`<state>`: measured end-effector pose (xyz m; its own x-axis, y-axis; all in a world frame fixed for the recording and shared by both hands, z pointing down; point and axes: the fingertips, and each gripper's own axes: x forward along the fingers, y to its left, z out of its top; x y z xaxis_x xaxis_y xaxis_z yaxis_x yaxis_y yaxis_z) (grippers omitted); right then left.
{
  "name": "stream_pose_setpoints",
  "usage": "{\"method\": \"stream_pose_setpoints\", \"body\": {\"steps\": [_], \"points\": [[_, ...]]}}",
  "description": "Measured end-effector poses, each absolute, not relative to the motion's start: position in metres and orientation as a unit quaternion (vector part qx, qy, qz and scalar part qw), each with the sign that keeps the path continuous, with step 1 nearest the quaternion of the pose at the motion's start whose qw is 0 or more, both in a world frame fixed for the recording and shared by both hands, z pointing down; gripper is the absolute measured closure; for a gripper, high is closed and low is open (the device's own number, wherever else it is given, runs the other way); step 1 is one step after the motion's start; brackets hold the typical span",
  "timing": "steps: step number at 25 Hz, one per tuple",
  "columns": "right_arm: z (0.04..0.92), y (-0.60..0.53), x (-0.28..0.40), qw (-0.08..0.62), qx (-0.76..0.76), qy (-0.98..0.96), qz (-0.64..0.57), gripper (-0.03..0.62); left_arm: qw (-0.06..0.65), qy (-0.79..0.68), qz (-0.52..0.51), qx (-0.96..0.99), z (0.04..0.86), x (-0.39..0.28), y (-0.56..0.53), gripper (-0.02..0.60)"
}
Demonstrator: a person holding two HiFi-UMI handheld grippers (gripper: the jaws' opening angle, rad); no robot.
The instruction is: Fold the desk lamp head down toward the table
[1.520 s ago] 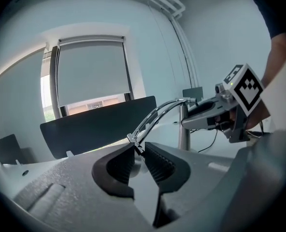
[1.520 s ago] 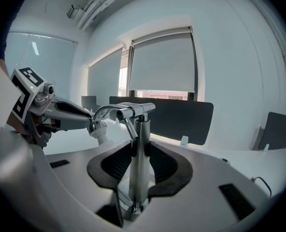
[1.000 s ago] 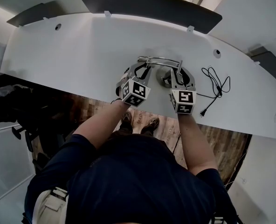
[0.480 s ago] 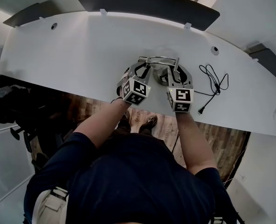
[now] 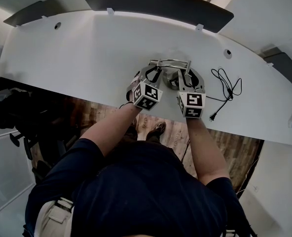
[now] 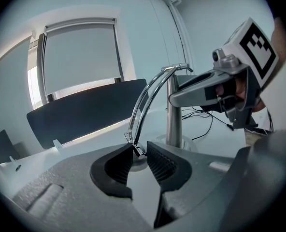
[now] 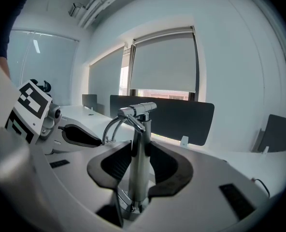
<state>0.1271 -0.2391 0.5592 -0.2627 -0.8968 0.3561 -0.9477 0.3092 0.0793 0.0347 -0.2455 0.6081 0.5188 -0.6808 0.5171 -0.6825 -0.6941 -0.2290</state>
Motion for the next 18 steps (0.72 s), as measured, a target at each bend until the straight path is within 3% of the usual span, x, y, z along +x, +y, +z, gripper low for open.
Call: {"method": "stream_pose_setpoints", "body": {"steps": [18], "points": [[0.559, -0.205, 0.123, 0.187, 0.589, -0.781, 0.093, 0.453, -0.025, -0.358, 0.299, 0.884, 0.562, 0.009, -0.228, 0.462]]}}
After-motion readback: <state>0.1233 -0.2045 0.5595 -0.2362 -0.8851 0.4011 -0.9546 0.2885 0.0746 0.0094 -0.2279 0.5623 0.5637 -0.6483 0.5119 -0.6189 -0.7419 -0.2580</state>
